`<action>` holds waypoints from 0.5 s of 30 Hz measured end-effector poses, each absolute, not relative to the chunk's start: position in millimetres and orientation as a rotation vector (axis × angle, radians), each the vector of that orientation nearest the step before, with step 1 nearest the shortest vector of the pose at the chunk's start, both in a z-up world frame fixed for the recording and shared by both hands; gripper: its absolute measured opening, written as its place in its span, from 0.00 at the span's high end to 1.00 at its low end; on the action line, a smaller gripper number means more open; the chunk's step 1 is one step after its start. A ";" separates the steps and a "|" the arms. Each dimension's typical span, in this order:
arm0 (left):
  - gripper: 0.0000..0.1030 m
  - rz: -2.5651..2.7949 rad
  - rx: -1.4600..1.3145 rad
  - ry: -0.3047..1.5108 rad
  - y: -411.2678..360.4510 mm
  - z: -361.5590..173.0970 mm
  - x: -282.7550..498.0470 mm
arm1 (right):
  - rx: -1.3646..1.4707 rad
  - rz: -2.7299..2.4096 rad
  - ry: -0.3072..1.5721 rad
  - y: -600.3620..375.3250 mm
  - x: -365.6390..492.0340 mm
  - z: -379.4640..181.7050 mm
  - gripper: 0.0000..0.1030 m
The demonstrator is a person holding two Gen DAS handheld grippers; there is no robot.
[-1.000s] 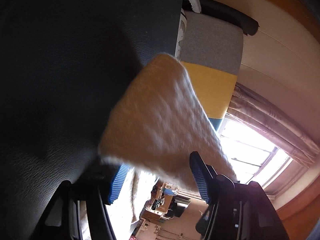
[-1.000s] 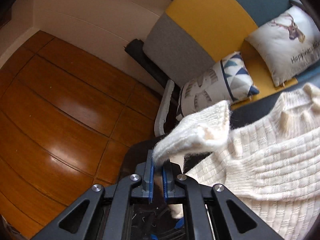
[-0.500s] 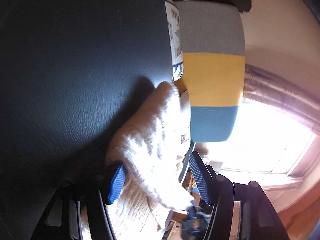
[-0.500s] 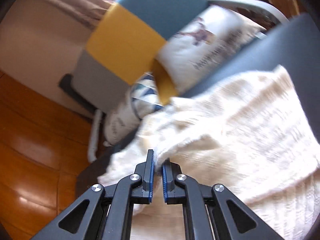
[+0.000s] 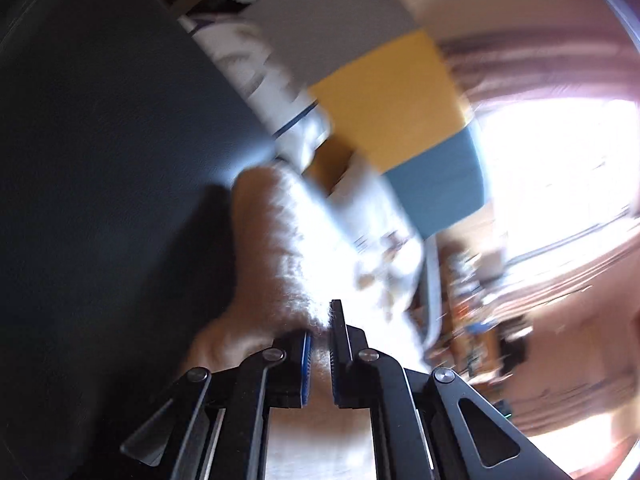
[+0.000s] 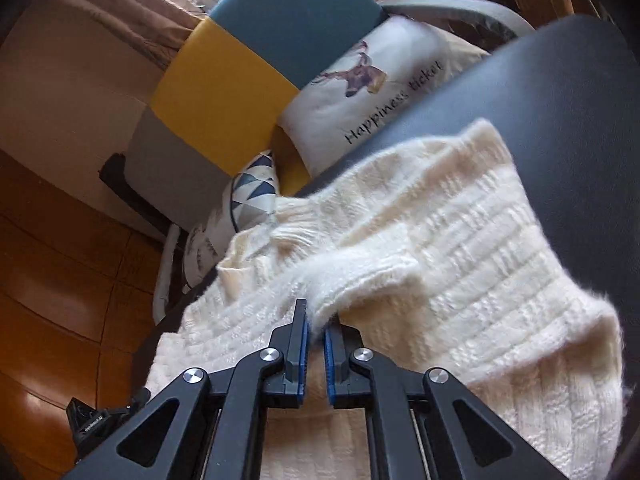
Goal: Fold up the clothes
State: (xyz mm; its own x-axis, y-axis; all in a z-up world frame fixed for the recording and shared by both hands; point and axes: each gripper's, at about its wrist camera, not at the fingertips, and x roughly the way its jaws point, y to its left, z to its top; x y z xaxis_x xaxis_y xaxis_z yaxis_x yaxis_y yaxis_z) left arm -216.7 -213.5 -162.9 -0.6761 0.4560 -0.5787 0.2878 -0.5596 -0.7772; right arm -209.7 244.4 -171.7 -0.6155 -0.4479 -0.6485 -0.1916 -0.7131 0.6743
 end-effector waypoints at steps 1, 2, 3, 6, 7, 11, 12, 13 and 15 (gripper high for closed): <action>0.94 2.394 -1.266 -1.409 -213.1 -172.8 -213.7 | 1.329 -2.419 -1.130 247.7 -206.7 -184.2 0.95; 0.94 2.394 -1.320 -1.401 -212.7 -182.7 -210.8 | 1.361 -2.407 -1.129 249.9 -202.2 -194.6 0.94; 0.94 2.387 -1.366 -1.399 -213.0 -192.4 -207.1 | 1.341 -2.373 -1.177 252.8 -197.5 -202.0 0.91; 0.93 2.325 -1.346 -1.468 -221.1 -206.6 -194.4 | 1.241 -2.293 -1.360 268.1 -186.5 -216.2 0.82; 0.93 2.312 -1.341 -1.477 -223.0 -208.1 -192.7 | 1.205 -2.275 -1.423 274.3 -184.4 -218.8 0.81; 0.84 2.226 -1.351 -1.567 -227.9 -207.8 -211.1 | 1.140 -2.285 -1.585 294.9 -189.9 -221.2 0.77; 0.83 2.203 -1.347 -1.602 -229.9 -209.4 -211.0 | 1.158 -2.310 -1.565 296.2 -194.8 -220.1 0.77; 0.82 2.209 -1.335 -1.609 -231.6 -209.0 -205.9 | 1.176 -2.336 -1.541 297.3 -199.7 -219.0 0.79; 0.83 2.266 -1.321 -1.568 -232.5 -203.9 -198.2 | 1.242 -2.475 -1.249 281.0 -213.0 -198.4 0.92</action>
